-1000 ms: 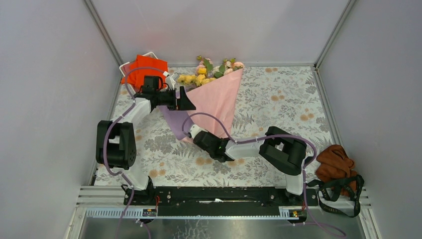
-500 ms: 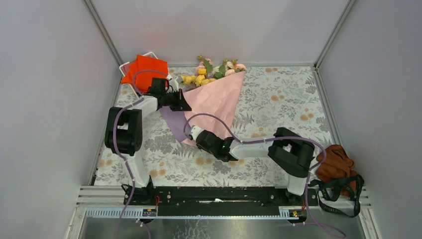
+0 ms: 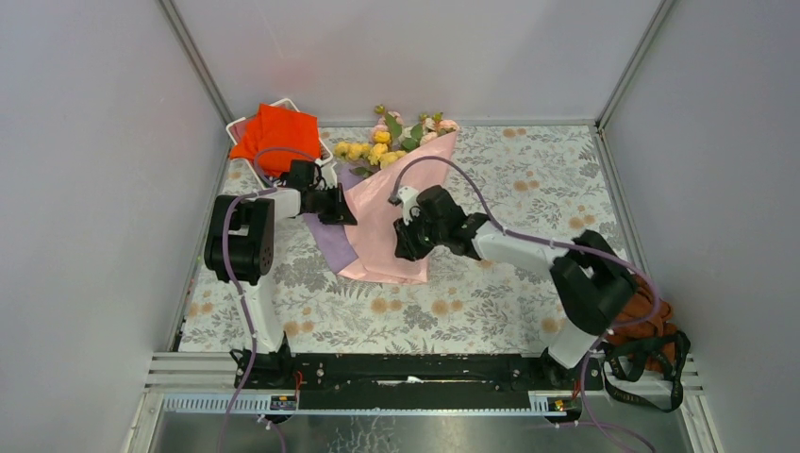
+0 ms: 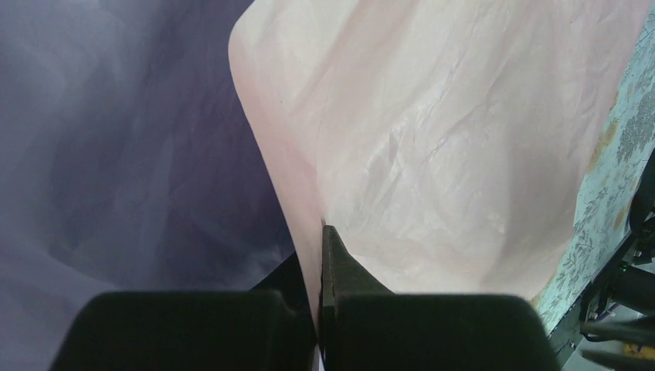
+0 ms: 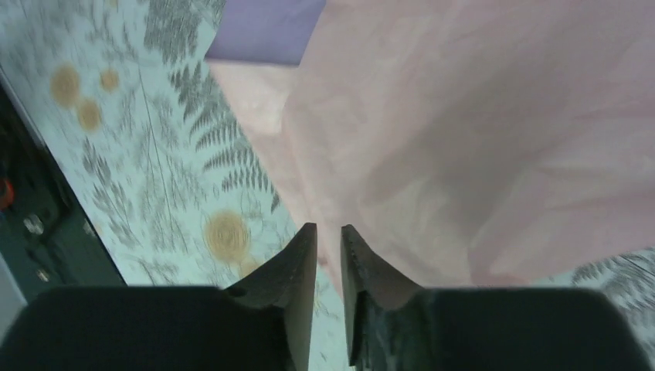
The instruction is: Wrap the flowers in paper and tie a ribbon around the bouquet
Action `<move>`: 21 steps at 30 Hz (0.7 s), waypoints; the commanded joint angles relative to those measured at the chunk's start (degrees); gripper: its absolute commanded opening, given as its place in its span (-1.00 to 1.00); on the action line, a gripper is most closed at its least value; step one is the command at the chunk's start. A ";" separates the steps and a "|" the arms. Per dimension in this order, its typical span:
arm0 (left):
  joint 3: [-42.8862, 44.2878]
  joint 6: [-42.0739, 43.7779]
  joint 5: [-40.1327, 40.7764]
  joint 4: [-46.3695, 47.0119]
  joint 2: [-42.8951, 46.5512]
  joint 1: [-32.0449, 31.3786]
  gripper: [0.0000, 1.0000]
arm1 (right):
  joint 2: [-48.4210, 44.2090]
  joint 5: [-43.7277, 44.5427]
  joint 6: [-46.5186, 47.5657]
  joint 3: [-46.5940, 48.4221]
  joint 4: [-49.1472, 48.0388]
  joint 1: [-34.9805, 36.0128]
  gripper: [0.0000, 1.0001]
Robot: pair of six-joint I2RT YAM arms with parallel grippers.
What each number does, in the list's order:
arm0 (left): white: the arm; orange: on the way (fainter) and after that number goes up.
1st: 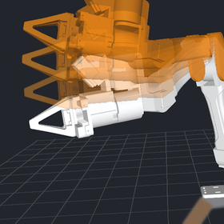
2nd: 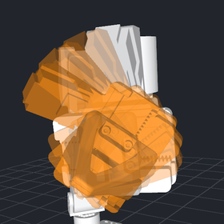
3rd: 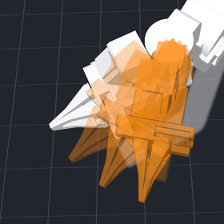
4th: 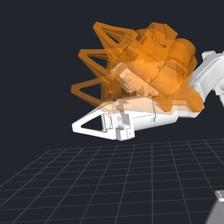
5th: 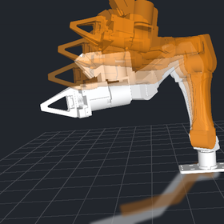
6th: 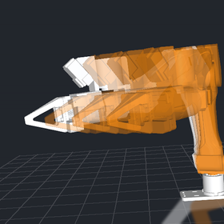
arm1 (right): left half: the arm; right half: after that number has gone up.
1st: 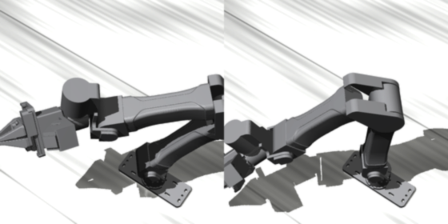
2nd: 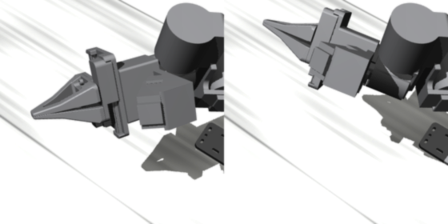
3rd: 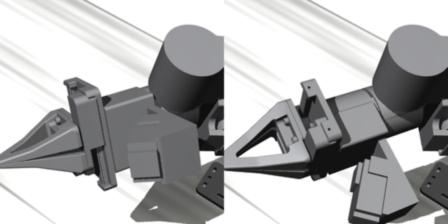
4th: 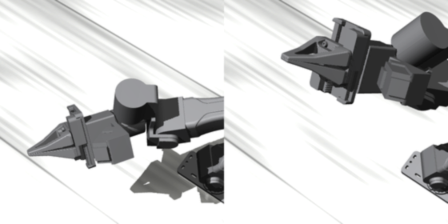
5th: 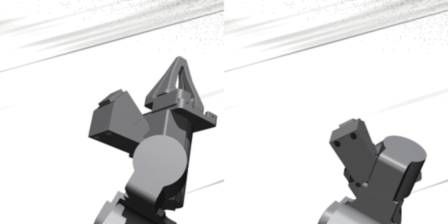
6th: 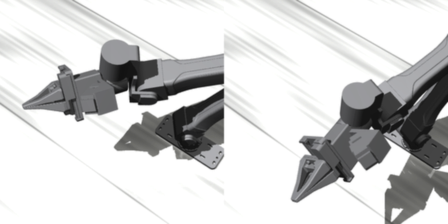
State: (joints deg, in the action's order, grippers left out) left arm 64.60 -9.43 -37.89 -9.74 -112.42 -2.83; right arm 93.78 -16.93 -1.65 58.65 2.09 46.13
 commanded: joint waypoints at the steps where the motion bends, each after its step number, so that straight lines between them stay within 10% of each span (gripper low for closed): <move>1: -1.18 1.84 3.86 -0.11 0.13 0.28 -1.00 | 10.61 -8.23 -15.33 3.19 -6.15 -5.37 -0.67; 14: -3.72 5.32 4.19 -0.84 2.24 0.19 -1.00 | -9.33 -0.57 -28.06 -24.08 1.04 -19.51 -0.91; 21: -4.57 5.04 3.93 -0.47 2.52 0.15 -1.00 | -3.61 -6.40 -25.30 -12.67 -1.33 -21.84 0.14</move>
State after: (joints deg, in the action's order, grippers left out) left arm 61.47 -6.39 -36.82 -9.41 -109.89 -3.14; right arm 84.66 -19.75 -27.11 37.69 2.87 25.08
